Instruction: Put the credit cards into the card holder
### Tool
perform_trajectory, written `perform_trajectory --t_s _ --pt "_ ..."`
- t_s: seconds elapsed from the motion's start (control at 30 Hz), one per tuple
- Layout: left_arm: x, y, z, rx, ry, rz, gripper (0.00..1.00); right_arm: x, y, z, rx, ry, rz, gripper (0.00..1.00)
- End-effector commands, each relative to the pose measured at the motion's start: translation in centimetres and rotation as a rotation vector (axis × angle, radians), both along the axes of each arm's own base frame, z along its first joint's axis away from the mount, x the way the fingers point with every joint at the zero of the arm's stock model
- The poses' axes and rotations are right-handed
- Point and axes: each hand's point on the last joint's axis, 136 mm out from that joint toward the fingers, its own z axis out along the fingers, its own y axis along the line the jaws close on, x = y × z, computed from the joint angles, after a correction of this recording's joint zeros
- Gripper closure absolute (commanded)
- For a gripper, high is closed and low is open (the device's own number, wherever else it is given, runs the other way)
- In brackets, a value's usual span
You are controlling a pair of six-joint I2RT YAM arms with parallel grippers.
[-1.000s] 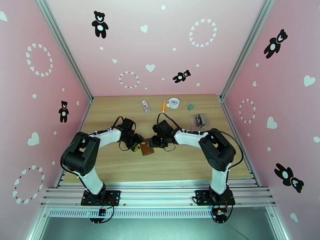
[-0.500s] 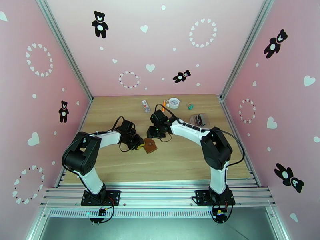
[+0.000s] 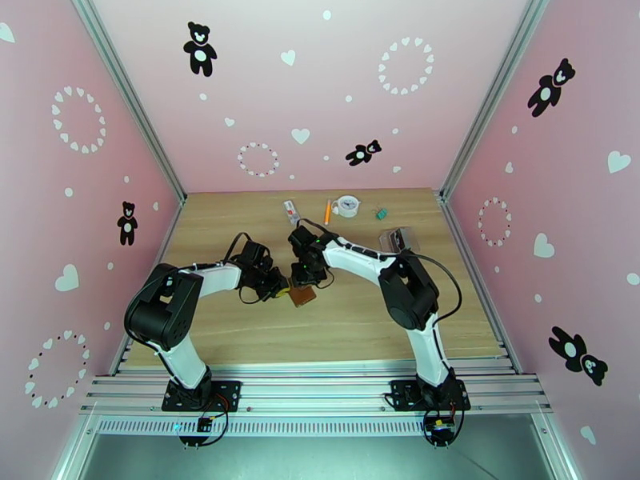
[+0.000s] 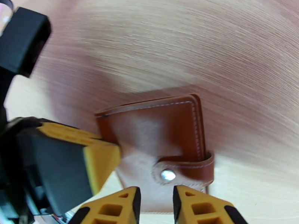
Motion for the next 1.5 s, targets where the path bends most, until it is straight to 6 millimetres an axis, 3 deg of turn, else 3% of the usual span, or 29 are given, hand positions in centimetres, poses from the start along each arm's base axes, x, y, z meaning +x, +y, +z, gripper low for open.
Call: perform_trajectory --t_s 0.0,0.23,0.47,0.63,0.77,0.9,1.03,1.13,1.27,1.47 --pt "-0.6 1.1 -1.3 0.051 0.019 0.009 0.93 -0.4 -0.4 -1.4 -0.081 0.009 0.072 0.69" --pt "-0.4 1.1 -1.3 0.057 0.017 0.008 0.94 -0.4 -0.4 -3.2 -0.175 0.025 0.136 0.64" --pt "-0.4 1.2 -1.5 0.066 0.021 0.005 0.94 -1.4 -3.6 -6.3 -0.376 0.06 0.191 0.6" --pt "-0.9 1.4 -2.0 0.078 0.038 -0.002 0.94 -2.2 -5.5 -9.2 -0.5 0.1 0.206 0.62" --pt "-1.0 1.6 -2.3 0.097 0.05 -0.014 0.94 -2.7 -4.8 -10.1 -0.49 0.109 0.23 0.68" --pt "-0.8 1.5 -2.2 0.095 0.047 -0.013 0.94 -2.1 -3.2 -9.0 -0.431 0.094 0.254 0.79" --pt "-0.9 1.7 -2.2 0.104 0.047 -0.021 0.94 0.4 -1.6 -5.4 -0.35 0.025 0.274 0.84" --pt "-1.0 1.7 -2.4 0.11 0.051 -0.028 0.94 2.2 -2.6 -3.2 -0.282 0.043 0.217 0.94" --pt "-1.0 1.8 -2.6 0.115 0.057 -0.034 0.94 2.8 -4.4 -2.5 -0.207 0.121 0.166 1.0" --pt "-1.0 1.9 -2.4 0.125 0.054 -0.045 0.94 2.9 -3.1 -0.5 -0.061 0.101 0.183 1.0"
